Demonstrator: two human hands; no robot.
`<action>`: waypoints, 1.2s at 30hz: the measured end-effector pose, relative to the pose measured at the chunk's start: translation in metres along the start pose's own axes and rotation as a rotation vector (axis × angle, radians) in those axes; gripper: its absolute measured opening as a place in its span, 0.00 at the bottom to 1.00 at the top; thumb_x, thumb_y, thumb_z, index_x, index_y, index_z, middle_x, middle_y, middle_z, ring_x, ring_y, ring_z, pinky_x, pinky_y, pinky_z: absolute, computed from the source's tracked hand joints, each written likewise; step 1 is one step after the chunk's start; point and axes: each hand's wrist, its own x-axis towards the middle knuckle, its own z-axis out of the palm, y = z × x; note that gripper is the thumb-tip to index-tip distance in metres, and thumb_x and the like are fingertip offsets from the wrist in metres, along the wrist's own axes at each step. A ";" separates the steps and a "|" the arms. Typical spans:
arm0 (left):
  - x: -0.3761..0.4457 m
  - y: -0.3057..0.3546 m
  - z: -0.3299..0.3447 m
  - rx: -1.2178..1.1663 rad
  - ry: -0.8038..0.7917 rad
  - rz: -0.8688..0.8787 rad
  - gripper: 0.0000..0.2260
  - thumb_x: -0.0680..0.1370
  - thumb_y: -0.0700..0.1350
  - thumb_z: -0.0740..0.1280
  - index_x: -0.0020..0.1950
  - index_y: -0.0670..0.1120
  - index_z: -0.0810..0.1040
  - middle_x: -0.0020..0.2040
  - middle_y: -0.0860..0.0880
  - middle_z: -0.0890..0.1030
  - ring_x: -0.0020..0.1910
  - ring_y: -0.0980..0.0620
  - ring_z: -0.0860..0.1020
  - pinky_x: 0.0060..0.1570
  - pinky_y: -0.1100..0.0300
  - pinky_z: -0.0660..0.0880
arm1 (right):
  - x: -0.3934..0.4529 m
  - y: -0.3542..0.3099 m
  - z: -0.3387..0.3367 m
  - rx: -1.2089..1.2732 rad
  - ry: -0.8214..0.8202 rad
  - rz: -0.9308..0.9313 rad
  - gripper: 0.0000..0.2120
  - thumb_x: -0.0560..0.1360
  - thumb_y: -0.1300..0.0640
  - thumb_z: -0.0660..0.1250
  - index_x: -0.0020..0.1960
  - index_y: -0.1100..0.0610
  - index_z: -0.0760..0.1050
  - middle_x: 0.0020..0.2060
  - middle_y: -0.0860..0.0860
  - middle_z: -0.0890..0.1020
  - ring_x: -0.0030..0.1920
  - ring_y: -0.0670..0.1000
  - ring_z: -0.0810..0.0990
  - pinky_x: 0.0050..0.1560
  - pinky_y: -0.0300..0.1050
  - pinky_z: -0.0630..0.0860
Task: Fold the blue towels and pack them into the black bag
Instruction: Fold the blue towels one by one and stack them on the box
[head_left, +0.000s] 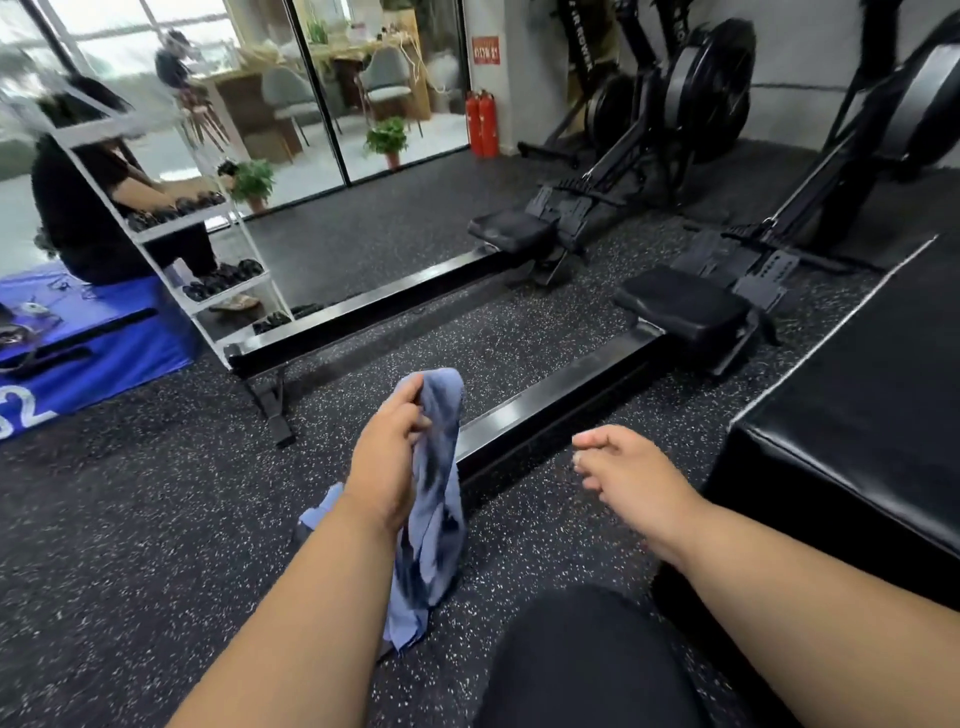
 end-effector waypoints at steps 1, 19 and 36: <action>-0.010 0.012 0.007 -0.027 -0.014 0.007 0.26 0.72 0.44 0.64 0.69 0.55 0.81 0.72 0.54 0.79 0.72 0.53 0.76 0.75 0.51 0.68 | -0.012 -0.004 -0.008 0.006 0.018 -0.017 0.08 0.80 0.54 0.68 0.59 0.44 0.79 0.52 0.52 0.85 0.51 0.50 0.84 0.50 0.47 0.79; -0.192 0.135 0.152 -0.316 -0.566 0.101 0.31 0.70 0.46 0.56 0.70 0.35 0.77 0.67 0.38 0.82 0.67 0.44 0.79 0.71 0.50 0.69 | -0.189 -0.037 -0.099 0.286 0.129 -0.312 0.13 0.81 0.59 0.71 0.65 0.49 0.79 0.55 0.47 0.86 0.53 0.39 0.85 0.51 0.31 0.78; -0.237 0.071 0.264 0.004 -0.799 0.003 0.36 0.68 0.49 0.62 0.78 0.55 0.73 0.75 0.54 0.76 0.73 0.52 0.73 0.72 0.48 0.65 | -0.322 -0.031 -0.239 0.734 0.361 -0.428 0.11 0.86 0.58 0.59 0.58 0.62 0.77 0.52 0.59 0.83 0.56 0.56 0.82 0.61 0.54 0.77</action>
